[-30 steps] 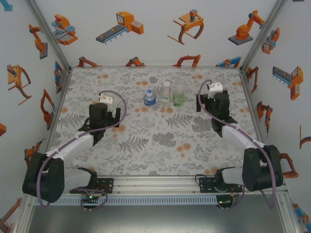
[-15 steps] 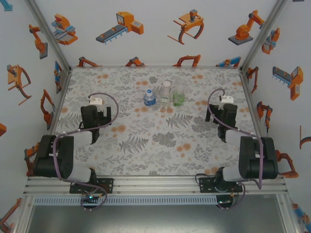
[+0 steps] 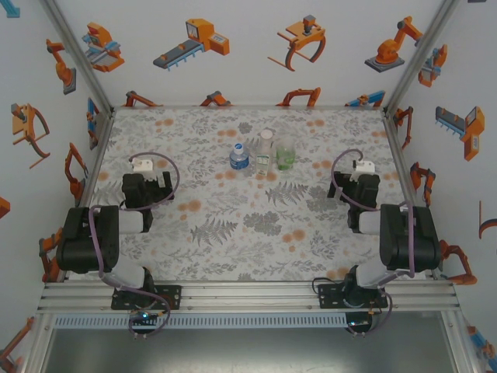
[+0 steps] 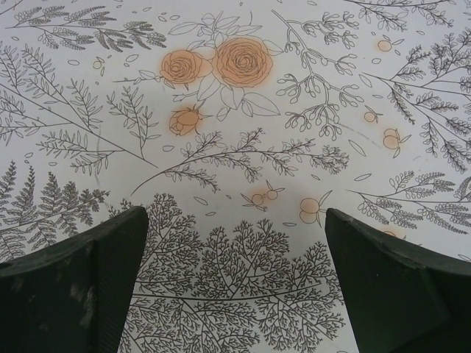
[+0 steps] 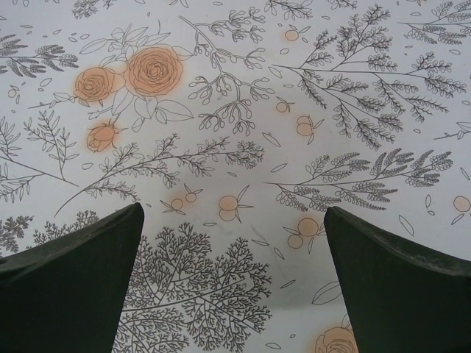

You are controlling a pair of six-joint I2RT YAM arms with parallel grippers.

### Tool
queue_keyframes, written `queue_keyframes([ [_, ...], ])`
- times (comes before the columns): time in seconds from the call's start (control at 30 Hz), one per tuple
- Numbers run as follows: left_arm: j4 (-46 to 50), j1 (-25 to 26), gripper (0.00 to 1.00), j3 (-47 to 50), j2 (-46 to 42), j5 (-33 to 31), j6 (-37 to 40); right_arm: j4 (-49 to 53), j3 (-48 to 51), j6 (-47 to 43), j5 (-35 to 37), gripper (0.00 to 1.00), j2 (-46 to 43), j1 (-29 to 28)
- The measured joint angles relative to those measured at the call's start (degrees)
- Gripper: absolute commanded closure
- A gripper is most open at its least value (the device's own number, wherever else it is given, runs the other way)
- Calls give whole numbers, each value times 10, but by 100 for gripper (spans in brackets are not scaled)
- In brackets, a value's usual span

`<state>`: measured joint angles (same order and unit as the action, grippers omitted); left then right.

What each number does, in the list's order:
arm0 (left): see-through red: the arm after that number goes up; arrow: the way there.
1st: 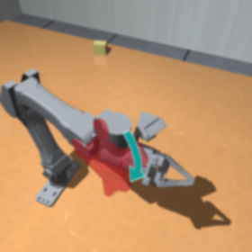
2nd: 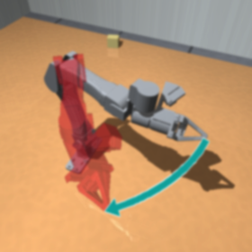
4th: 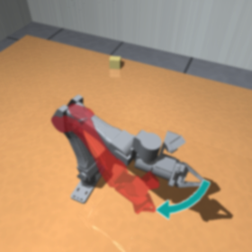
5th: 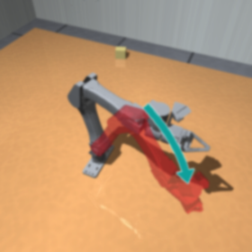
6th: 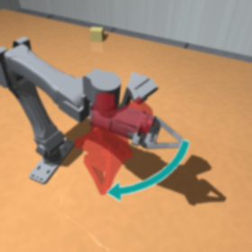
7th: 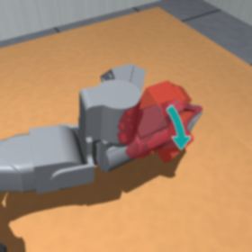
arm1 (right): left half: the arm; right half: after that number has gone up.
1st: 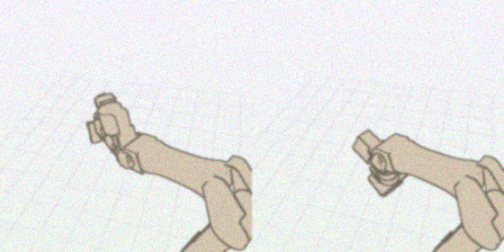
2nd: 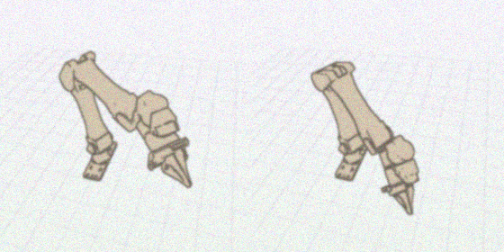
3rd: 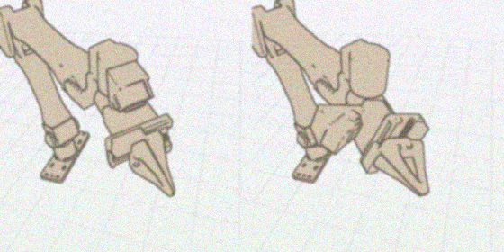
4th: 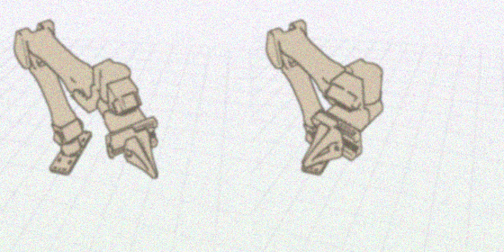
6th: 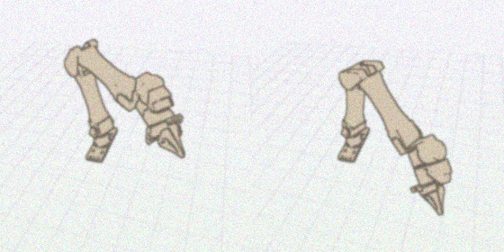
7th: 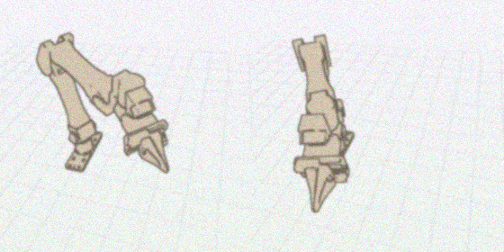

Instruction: Screw on the bottle caps

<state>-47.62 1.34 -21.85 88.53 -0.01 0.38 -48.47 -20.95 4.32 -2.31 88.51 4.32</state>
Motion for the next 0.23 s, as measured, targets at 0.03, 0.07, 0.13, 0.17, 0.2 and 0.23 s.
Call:
queue_keyframes([
  [0.03, 0, 0, 3, 0, 0, 0, 0, 0, 0, 0, -4, 1, 0, 0],
  [0.07, 0, 0, 3, 0, 0, 0, 0, 0, 0, 0, -9, 1, 0, 0],
  [0.13, 0, 0, 3, 0, 0, -2, 0, 0, 0, -1, -18, 1, 0, 0],
  [0.17, 0, 0, 3, 0, 0, -2, 0, 0, 0, -2, -21, 1, 0, 0],
  [0.2, 0, 0, 3, 0, 0, -2, 0, 0, 0, -2, -24, 1, 0, 0],
  [0.23, 0, 0, 3, 0, 0, -2, -1, 0, 0, -2, -26, 1, 0, 0],
])
